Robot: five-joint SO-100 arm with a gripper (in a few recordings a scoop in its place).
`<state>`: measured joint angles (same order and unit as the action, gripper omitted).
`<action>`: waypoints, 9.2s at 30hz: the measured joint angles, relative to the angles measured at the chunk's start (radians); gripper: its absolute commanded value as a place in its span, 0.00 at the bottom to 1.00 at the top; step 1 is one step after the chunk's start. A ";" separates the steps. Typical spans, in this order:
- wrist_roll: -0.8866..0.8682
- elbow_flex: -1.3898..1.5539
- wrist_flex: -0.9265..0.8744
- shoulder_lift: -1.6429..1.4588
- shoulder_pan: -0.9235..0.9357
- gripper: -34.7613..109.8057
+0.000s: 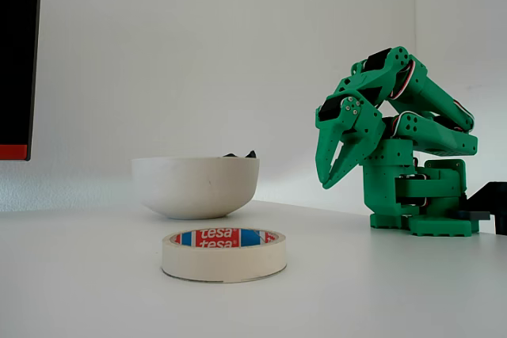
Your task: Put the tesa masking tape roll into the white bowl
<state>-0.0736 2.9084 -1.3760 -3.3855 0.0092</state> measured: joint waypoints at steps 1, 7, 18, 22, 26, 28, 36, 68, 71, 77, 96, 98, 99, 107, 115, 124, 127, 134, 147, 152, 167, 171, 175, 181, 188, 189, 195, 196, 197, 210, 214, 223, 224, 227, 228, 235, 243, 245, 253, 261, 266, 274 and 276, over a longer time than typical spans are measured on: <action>0.000 0.000 0.000 0.000 0.000 0.18; 0.018 0.000 0.000 0.000 0.009 0.18; 0.018 0.000 0.003 0.000 0.008 0.18; 0.028 -0.006 0.037 0.011 0.021 0.18; 0.041 -0.141 0.087 0.210 0.026 0.18; 0.041 -0.236 0.132 0.370 0.041 0.18; 0.040 -0.480 0.291 0.905 0.000 0.19; -0.044 -0.658 0.459 1.419 -0.121 0.34; -0.043 -0.661 0.472 1.454 -0.130 0.33; -0.044 -0.664 0.508 1.509 -0.123 0.33; -0.044 -0.736 0.525 1.623 -0.115 0.33; -0.044 -0.736 0.525 1.634 -0.115 0.33; -0.048 -0.736 0.525 1.638 -0.115 0.33; -0.058 -0.769 0.525 1.690 -0.123 0.32; -0.078 -0.810 0.479 1.741 -0.158 0.30; -0.097 -0.828 0.440 1.773 -0.215 0.18; -0.097 -0.842 0.416 1.778 -0.216 0.18; -0.098 -0.842 0.417 1.781 -0.215 0.18; -0.072 -0.882 0.288 1.525 -0.170 0.18; -0.058 -1.051 0.078 1.327 -0.123 0.18; 0.063 -1.424 -0.110 1.169 0.359 0.18; 0.071 -1.424 -0.034 1.243 0.554 0.18; 0.078 -1.425 0.072 1.361 0.733 0.18; 0.078 -1.473 0.179 1.638 0.868 0.18; 0.083 -1.496 0.308 1.908 0.911 0.18; 0.083 -1.496 0.322 1.939 0.917 0.18; 0.087 -1.496 0.390 2.065 0.960 0.18; 0.087 -1.496 0.394 2.075 0.965 0.18; 0.087 -1.497 0.397 2.079 0.968 0.18; 0.077 -1.532 0.399 2.082 0.969 0.18; 0.077 -1.536 0.402 2.082 0.968 0.18; 0.011 -1.717 0.313 2.091 0.966 0.18; 0.003 -1.741 0.298 2.091 0.962 0.18; -0.014 -1.833 0.244 2.102 0.936 0.18; -0.021 -1.871 0.218 2.108 0.923 0.18; -0.028 -2.052 0.029 2.068 0.787 0.18; -0.026 -2.068 -0.267 1.845 0.497 0.18; -0.028 -2.057 -0.334 1.782 0.428 0.18; 0.015 -1.540 -0.236 1.264 0.209 0.18; 0.063 -1.011 -0.098 0.920 0.135 0.18; 0.075 -0.752 -0.005 0.808 0.095 0.18; 0.103 -0.588 0.052 0.718 0.067 0.18; 0.103 -0.541 0.067 0.693 0.069 0.18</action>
<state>0.0291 2.3669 -1.3085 -2.6921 0.0782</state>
